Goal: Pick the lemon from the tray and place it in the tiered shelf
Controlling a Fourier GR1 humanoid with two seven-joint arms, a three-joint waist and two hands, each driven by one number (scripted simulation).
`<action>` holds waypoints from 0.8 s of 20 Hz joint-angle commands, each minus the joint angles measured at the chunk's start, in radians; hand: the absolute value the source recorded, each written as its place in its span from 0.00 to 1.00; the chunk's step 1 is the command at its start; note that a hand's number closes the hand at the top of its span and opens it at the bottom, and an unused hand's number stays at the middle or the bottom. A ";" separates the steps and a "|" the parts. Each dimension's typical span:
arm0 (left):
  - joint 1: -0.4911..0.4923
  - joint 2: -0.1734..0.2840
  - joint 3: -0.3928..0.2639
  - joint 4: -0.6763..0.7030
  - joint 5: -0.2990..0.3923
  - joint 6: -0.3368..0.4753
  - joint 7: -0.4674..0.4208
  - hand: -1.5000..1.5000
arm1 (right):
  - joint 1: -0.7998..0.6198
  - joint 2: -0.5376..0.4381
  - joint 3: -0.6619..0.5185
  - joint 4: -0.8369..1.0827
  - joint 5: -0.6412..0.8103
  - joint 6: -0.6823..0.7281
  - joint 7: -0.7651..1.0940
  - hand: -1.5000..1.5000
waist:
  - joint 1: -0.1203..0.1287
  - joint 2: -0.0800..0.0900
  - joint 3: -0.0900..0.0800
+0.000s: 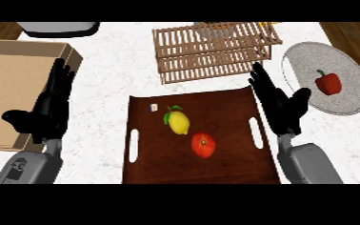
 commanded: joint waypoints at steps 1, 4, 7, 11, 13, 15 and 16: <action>-0.046 -0.006 -0.015 -0.005 -0.010 -0.016 0.058 0.50 | -0.075 0.020 0.038 0.044 0.010 0.085 -0.033 1.00 | 0.033 -0.007 -0.002; -0.066 -0.002 -0.051 -0.005 -0.039 -0.006 0.059 0.50 | -0.237 0.090 0.233 -0.016 0.039 0.231 -0.020 1.00 | 0.102 -0.002 -0.001; -0.041 0.010 -0.069 -0.018 -0.018 -0.046 0.100 0.50 | -0.364 0.071 0.272 0.051 0.306 0.061 -0.063 1.00 | 0.102 -0.010 -0.005; 0.035 0.030 -0.051 -0.091 -0.023 -0.036 0.106 0.50 | -0.417 0.194 0.175 0.257 -0.044 0.391 -0.139 0.00 | 0.080 -0.002 -0.001; 0.025 -0.001 -0.071 -0.086 -0.040 -0.006 0.127 0.50 | -0.454 0.145 0.156 0.285 -0.086 0.534 -0.176 0.00 | 0.066 -0.001 -0.001; 0.042 0.036 -0.050 -0.124 -0.033 -0.013 0.152 0.50 | -0.546 0.102 0.136 0.288 -0.097 0.627 -0.173 0.00 | 0.068 -0.004 -0.001; -0.011 0.015 -0.058 -0.117 -0.044 0.011 0.183 0.50 | -0.559 0.091 0.167 0.310 -0.074 0.675 -0.181 0.00 | 0.059 -0.003 -0.001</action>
